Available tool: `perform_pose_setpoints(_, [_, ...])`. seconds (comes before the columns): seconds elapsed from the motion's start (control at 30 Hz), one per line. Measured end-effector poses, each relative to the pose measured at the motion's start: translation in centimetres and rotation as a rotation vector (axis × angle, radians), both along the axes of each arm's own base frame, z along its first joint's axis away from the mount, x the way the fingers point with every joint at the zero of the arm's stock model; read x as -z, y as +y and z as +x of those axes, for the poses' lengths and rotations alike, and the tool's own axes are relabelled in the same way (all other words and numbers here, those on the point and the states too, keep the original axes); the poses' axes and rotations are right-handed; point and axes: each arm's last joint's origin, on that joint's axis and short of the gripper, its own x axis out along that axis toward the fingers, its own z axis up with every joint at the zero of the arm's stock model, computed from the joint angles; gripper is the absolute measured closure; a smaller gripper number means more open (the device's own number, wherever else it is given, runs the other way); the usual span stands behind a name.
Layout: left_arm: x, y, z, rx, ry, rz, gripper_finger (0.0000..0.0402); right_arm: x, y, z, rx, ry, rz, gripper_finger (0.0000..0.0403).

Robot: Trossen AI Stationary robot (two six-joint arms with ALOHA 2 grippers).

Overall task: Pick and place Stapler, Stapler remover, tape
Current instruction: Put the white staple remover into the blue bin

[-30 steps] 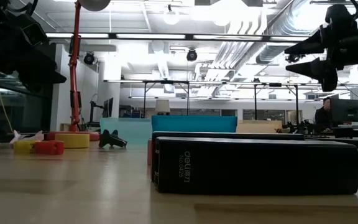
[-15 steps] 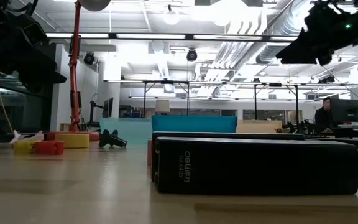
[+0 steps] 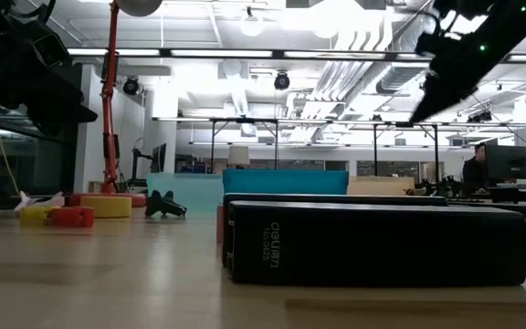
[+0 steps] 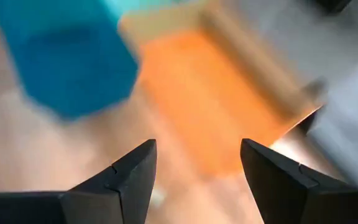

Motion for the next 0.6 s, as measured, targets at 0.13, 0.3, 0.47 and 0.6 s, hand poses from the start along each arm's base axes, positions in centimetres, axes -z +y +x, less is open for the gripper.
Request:
perform_pose_setpoints(0.13, [0.0,0.0,0.0,0.000,0.000,0.000,0.0184,1.0,-0.4,0.6,-0.069,0.023,0.188,0.0178])
perform_pose_setpoints(0.3, [0.0,0.0,0.0,0.001,-0.001,-0.001,0.0184,1.3,-1.1,1.2,-0.026,0.038,0.150,0.0178])
perform_pose_setpoints(0.47, [0.0,0.0,0.0,0.001,0.000,0.000,0.0184,1.4,-1.2,1.1,0.075,0.011,0.180,0.0178])
perform_pose_setpoints(0.6, [0.0,0.0,0.0,0.001,0.000,0.000,0.0184,1.8,-1.3,0.8,0.181,0.028,0.228,0.0178])
